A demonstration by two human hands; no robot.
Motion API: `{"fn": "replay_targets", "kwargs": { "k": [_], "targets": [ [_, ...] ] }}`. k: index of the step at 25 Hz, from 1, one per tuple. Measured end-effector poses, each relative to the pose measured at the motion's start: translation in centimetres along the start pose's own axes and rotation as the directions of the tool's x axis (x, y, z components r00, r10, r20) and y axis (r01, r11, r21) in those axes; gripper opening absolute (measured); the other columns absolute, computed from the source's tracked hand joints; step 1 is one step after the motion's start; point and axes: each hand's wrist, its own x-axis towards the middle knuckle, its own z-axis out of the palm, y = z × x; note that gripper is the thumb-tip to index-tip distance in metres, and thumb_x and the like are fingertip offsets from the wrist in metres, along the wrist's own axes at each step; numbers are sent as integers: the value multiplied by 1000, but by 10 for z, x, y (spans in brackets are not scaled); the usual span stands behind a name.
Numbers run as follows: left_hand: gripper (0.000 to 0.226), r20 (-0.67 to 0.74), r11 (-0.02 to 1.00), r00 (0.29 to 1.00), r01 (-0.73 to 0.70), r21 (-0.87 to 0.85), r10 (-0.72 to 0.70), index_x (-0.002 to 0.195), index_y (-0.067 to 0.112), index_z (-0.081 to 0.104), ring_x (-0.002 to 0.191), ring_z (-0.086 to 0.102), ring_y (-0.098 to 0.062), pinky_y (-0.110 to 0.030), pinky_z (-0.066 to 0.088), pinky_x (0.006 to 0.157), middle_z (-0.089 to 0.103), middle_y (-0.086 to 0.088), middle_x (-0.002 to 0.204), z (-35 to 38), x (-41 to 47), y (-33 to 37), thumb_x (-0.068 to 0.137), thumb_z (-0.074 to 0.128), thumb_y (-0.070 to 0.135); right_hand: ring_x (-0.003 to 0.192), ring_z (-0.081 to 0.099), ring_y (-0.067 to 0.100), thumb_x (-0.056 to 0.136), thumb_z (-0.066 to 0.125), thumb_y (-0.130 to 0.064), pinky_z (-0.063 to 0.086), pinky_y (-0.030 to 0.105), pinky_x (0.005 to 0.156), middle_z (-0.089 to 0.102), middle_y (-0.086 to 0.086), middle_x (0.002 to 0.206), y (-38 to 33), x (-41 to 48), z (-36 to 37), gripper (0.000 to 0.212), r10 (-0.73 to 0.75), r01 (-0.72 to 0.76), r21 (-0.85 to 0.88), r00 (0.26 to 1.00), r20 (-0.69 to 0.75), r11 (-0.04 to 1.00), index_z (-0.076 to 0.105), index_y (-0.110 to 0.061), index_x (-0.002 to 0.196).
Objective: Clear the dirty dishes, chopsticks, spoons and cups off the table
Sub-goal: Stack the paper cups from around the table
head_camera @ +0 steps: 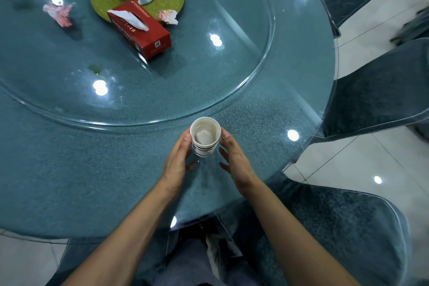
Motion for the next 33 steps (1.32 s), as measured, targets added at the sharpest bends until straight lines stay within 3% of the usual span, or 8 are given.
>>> {"fn": "replay_targets", "kwargs": {
  "k": [2, 8, 12, 14, 23, 28, 30, 33],
  "targets": [
    [27, -5, 1000, 1000, 0, -1, 0, 108, 48, 70, 105, 67, 0, -32, 50, 88, 73, 20, 113, 1, 0, -1, 92, 49, 58, 135, 47, 1, 69, 43, -87, 30, 44, 122, 54, -27, 137, 5, 2, 6, 59, -24, 24, 0, 1000, -2, 1000, 55, -57, 118],
    [32, -7, 999, 999, -47, 10, 47, 114, 42, 69, 114, 65, -13, -29, 50, 85, 73, 15, 116, 8, 1, -1, 90, 52, 56, 126, 56, 0, 74, 42, -79, 40, 30, 113, 64, -19, 129, 4, 0, 11, 58, -77, 81, 71, 995, -56, 994, 62, -43, 115],
    [31, 30, 988, 990, -136, 76, 134, 112, 53, 70, 127, 61, -22, -43, 45, 109, 70, 6, 127, 12, 0, -1, 88, 53, 64, 116, 58, -9, 82, 43, -71, 41, 15, 96, 65, -25, 119, -2, -10, 4, 46, -127, 138, 106, 986, -107, 985, 64, -41, 110],
    [34, 67, 982, 985, -166, 90, 161, 111, 54, 71, 125, 61, -21, -44, 42, 112, 71, 6, 124, 21, -2, 0, 85, 52, 64, 119, 59, -3, 77, 44, -76, 42, 18, 100, 66, -23, 120, -3, -14, -5, 52, -143, 160, 117, 979, -146, 980, 65, -41, 109],
    [31, 140, 987, 983, -129, 96, 115, 110, 43, 71, 103, 66, -5, -31, 48, 95, 72, 8, 115, 91, -41, -2, 89, 50, 54, 121, 63, 8, 83, 50, -69, 44, 34, 111, 72, -8, 121, 5, -56, -71, 55, -221, 264, 174, 947, -233, 949, 70, -28, 113],
    [31, 152, 984, 979, -152, 90, 137, 114, 33, 67, 102, 65, -10, -41, 48, 105, 70, 1, 116, 149, -83, -12, 93, 53, 51, 119, 62, 6, 91, 51, -63, 43, 35, 109, 73, -13, 117, 14, -99, -127, 41, -212, 262, 200, 947, -242, 944, 71, -32, 108],
    [32, 148, 985, 979, -155, 78, 142, 115, 32, 66, 103, 64, -12, -38, 49, 103, 69, -3, 120, 175, -101, -15, 92, 50, 48, 122, 62, 6, 82, 54, -71, 41, 39, 113, 72, -12, 121, 16, -115, -150, 53, -219, 276, 223, 943, -250, 935, 71, -31, 113],
    [23, 127, 981, 978, -178, 72, 168, 116, 31, 65, 97, 68, -7, -23, 56, 85, 70, -1, 118, 226, -129, -27, 103, 47, 38, 124, 62, 11, 75, 58, -82, 40, 46, 115, 72, -9, 124, 19, -141, -195, 73, -242, 300, 238, 939, -245, 924, 70, -30, 123]
  ]
}}
